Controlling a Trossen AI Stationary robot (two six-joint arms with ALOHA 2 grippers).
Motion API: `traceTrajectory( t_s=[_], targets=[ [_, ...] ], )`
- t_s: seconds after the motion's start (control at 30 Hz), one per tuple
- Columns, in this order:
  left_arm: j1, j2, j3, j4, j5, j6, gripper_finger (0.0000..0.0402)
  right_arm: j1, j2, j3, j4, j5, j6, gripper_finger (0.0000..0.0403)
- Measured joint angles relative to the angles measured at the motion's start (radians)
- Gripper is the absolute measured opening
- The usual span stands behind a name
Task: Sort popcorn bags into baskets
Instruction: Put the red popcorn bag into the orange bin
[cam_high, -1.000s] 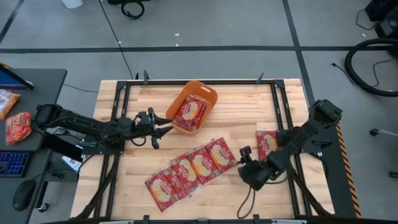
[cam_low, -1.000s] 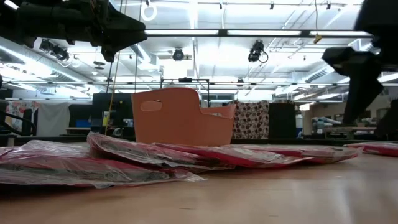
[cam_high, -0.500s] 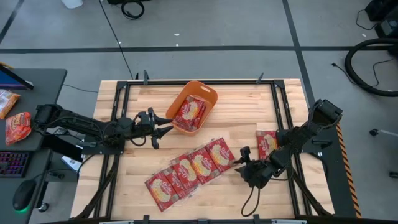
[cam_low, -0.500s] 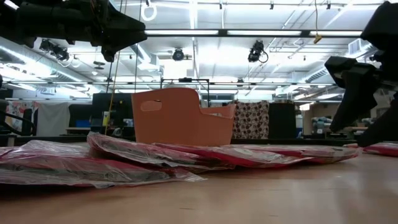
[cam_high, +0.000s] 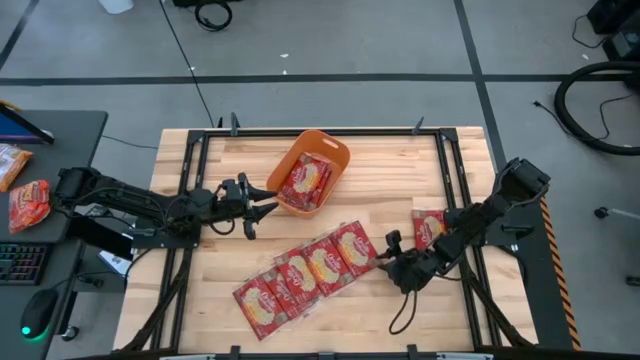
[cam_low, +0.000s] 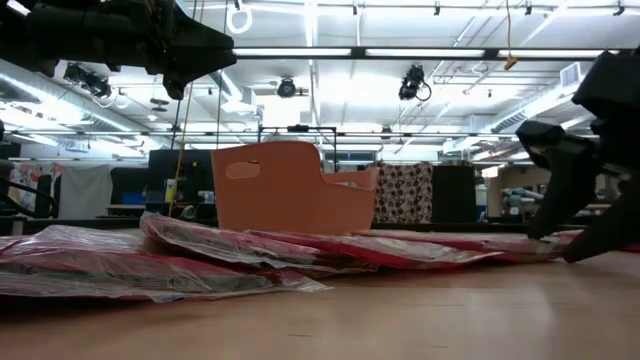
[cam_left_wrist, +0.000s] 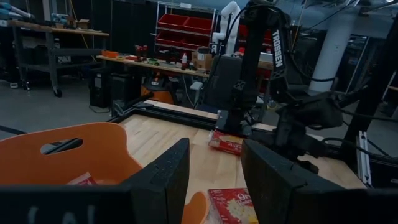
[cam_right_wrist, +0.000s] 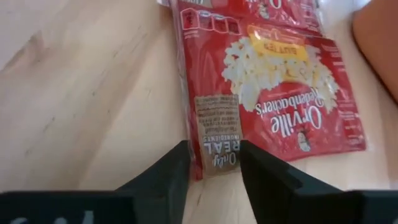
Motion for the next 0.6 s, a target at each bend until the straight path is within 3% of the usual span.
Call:
traceTrajectory(
  t_s=[0.27,0.47,0.6],
  targets=[
    [0.000,0.000,0.000,-0.001,0.000,0.000,0.0151,-0.038,0.001,-0.001,0.027,-0.077,0.012,0.0016],
    [0.000,0.000,0.000,-0.001,0.000,0.000,0.0151,-0.053,0.000,0.041,0.008,-0.059,0.059,0.0023],
    [0.000,0.000,0.000,-0.001,0.000,0.000,0.0151,-0.088,-0.006,0.132,-0.120,-0.059,0.062,0.0010]
  ],
)
